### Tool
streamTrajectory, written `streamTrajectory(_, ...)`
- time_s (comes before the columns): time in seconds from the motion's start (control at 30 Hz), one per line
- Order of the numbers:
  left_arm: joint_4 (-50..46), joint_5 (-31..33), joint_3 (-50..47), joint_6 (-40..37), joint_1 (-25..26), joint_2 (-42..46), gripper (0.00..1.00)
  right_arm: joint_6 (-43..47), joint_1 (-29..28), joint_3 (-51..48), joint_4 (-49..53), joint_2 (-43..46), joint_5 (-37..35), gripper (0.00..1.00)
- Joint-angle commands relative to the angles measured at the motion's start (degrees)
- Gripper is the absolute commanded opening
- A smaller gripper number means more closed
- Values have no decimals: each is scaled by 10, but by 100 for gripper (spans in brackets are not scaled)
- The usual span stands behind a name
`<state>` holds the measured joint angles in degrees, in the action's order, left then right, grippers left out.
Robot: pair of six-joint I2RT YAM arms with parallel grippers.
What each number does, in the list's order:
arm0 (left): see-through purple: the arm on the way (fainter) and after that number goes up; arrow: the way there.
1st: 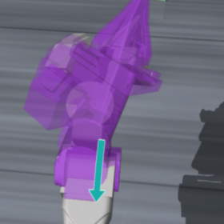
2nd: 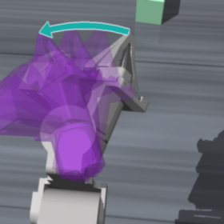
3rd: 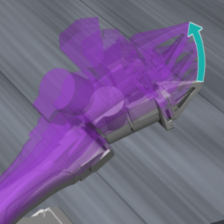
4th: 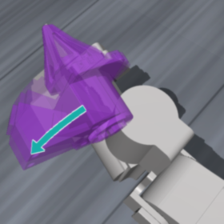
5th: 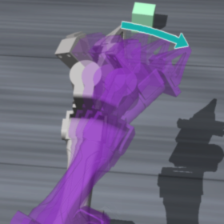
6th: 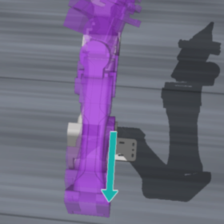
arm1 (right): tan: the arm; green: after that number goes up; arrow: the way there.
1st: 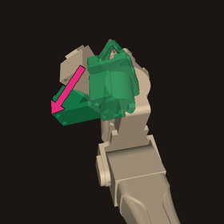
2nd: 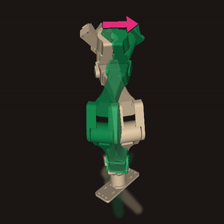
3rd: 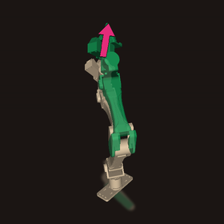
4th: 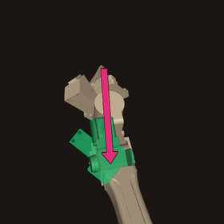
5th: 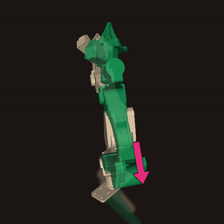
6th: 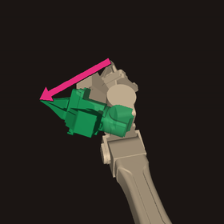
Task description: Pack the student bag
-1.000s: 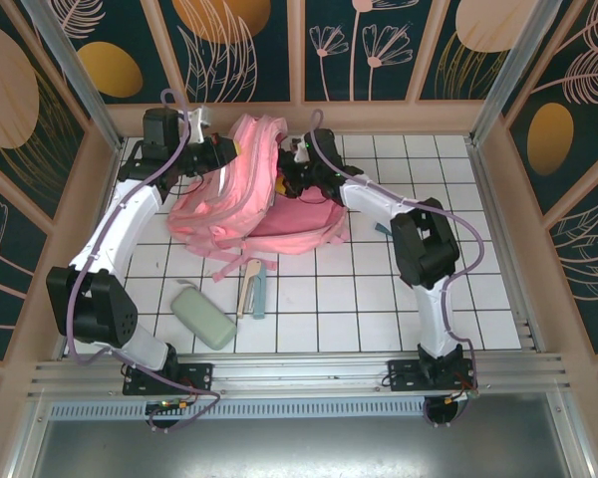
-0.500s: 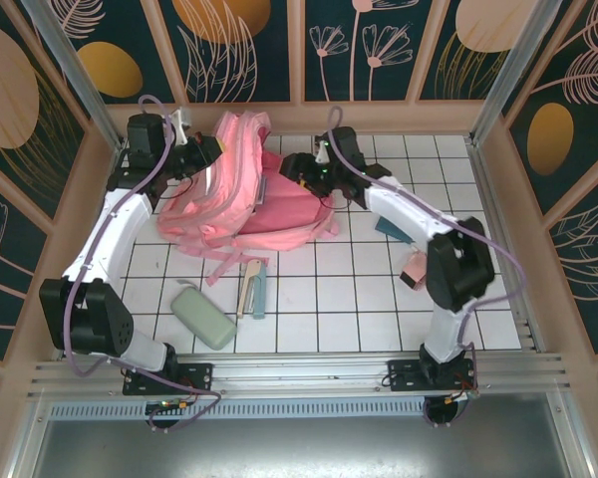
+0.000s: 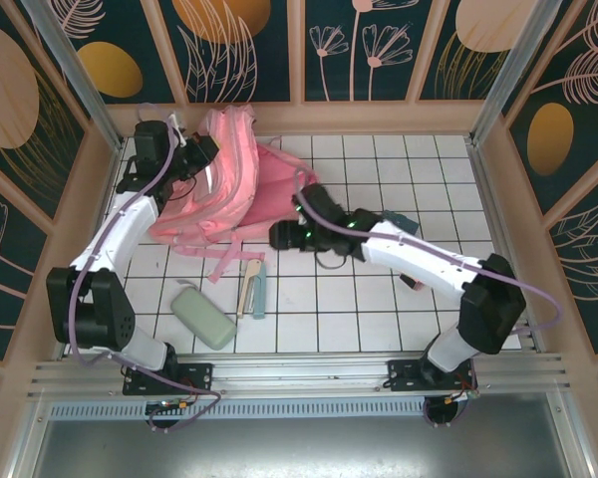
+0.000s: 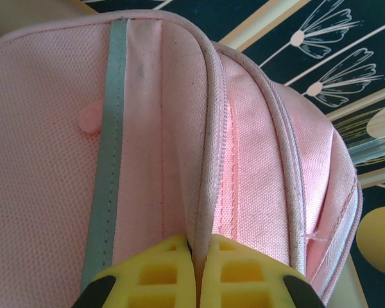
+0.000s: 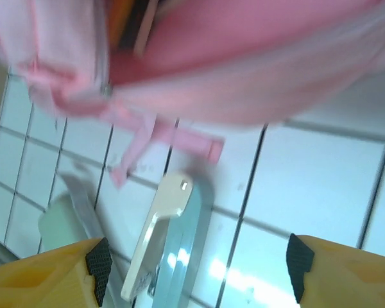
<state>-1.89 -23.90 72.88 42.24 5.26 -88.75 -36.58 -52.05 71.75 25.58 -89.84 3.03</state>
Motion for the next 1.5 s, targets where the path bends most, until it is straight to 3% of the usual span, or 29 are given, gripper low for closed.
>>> streamTrajectory(0.0, 88, 4, -25, 24, -9, -16, 0, -100, -38, 19, 19, -40, -36, 79)
streamTrajectory(0.17, 108, 25, -66, 23, -10, -3, 0, -200, -78, 129, 95, -141, -55, 89)
streamTrajectory(0.27, 115, 28, -75, 28, -9, -4, 0, -220, -92, 210, 167, -215, -50, 95)
streamTrajectory(0.47, 124, 2, -70, 43, -9, -23, 0, -233, -105, 305, 252, -311, -60, 98)
streamTrajectory(0.9, 139, -13, -80, 59, -9, -16, 0, -224, -111, 339, 264, -382, -6, 99)
streamTrajectory(1.2, 132, -6, -81, 62, -9, -24, 0, -237, -118, 318, 247, -396, 25, 86)
streamTrajectory(1.47, 132, -12, -78, 53, -9, -29, 0, -232, -116, 311, 245, -383, 7, 63)
